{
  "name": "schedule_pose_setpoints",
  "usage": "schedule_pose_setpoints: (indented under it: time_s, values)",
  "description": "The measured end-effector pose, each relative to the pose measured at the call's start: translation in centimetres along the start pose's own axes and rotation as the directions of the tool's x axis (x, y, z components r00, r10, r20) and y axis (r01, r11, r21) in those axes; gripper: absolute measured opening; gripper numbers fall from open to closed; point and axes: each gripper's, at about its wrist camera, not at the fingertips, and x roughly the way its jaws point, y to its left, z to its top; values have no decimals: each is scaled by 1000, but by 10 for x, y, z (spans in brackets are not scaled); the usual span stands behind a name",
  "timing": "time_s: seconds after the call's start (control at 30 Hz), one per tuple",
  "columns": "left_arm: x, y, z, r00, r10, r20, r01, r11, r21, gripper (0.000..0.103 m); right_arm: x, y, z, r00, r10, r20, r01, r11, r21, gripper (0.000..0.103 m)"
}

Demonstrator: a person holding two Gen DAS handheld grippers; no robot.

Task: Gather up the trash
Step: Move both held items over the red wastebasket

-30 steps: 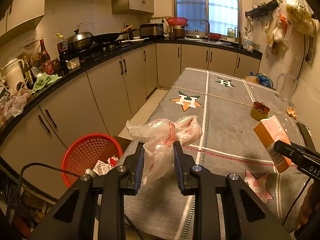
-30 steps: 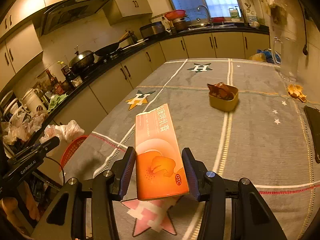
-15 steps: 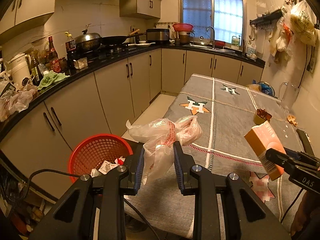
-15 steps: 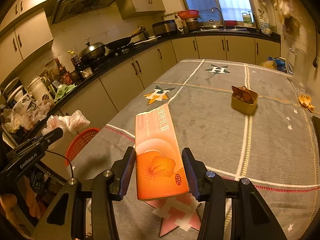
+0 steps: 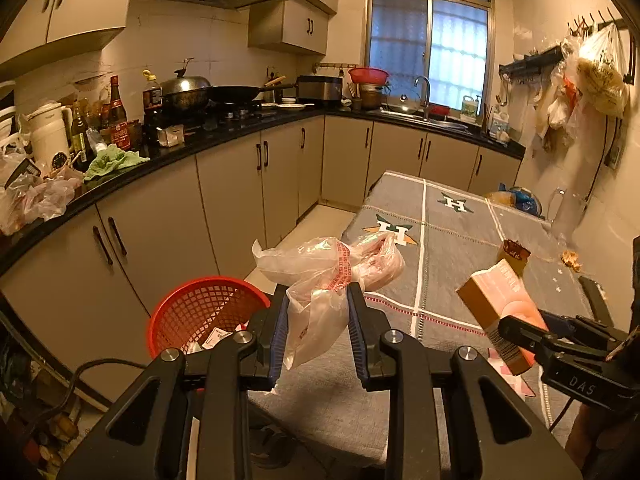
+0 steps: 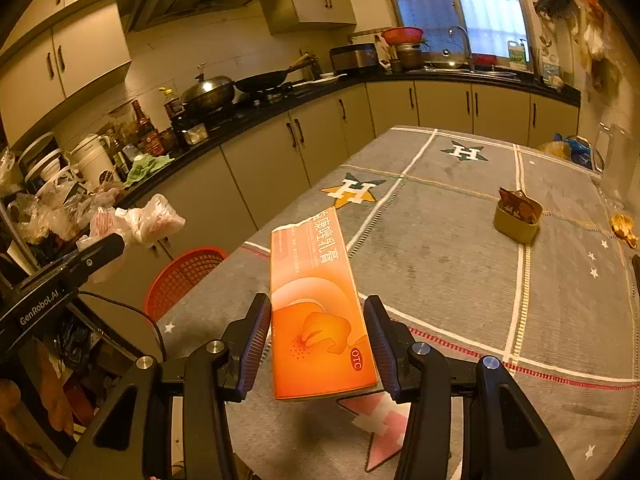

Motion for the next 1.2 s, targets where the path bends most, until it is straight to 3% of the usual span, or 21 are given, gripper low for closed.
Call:
schedule_pose_setpoints:
  time_s: [0.17, 0.5, 0.7, 1.2]
  values:
    - [-19, 15, 3, 998, -68, 11, 68, 995, -69, 27, -5, 12, -2, 1000, 12, 10, -11, 1000, -22, 52]
    - [-48, 41, 4, 997, 31, 73, -24, 995, -93, 27, -11, 29, -3, 999, 40, 22, -39, 998, -52, 52]
    - [-28, 60, -6, 995, 100, 12, -99, 990, -104, 27, -4, 44, -2, 998, 55, 12, -54, 995, -81, 52]
    - [38, 110, -31, 979, 145, -143, -168, 973, -161, 27, 51, 85, 9, 993, 90, -72, -100, 983, -153, 52]
